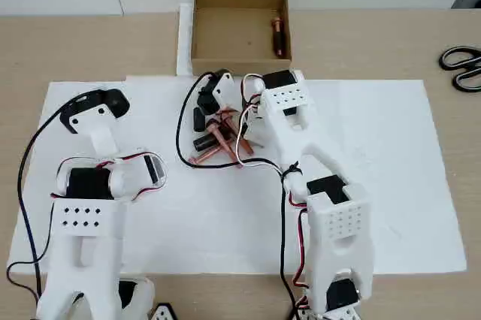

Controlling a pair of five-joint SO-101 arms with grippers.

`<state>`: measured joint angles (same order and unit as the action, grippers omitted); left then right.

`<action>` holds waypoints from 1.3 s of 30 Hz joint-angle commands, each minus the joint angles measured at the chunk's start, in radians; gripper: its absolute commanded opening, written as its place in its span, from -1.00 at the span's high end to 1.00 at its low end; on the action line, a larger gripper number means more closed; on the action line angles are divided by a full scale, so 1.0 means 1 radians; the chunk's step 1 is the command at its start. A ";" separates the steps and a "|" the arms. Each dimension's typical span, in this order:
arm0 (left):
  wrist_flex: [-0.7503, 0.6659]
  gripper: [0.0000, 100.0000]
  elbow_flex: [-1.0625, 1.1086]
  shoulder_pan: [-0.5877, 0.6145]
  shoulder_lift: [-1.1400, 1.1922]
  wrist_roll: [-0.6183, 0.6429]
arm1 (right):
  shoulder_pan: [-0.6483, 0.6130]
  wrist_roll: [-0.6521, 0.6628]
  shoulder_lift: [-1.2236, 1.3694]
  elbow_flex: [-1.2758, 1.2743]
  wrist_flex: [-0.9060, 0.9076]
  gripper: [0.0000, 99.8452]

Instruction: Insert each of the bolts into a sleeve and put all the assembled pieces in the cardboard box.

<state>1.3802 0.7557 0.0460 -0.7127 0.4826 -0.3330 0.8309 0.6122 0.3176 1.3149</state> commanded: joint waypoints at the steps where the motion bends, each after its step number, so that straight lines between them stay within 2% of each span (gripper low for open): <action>1: -0.003 0.75 -0.005 0.000 -0.009 0.005 | 0.031 -0.041 -0.013 -0.003 0.045 0.76; 11: -0.003 0.75 -0.005 -0.002 -0.009 0.005 | 0.022 -0.041 -0.196 -0.003 0.050 0.36; 24: -0.002 0.75 -0.005 -0.003 -0.009 0.005 | -0.081 -0.043 -0.153 -0.003 0.022 0.35; 39: -0.003 0.75 -0.005 -0.003 -0.009 0.005 | -0.084 -0.043 -0.050 -0.003 -0.039 0.35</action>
<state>1.3802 0.7557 0.0460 -0.7127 0.4826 -0.4081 0.7986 0.5539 0.3007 1.2858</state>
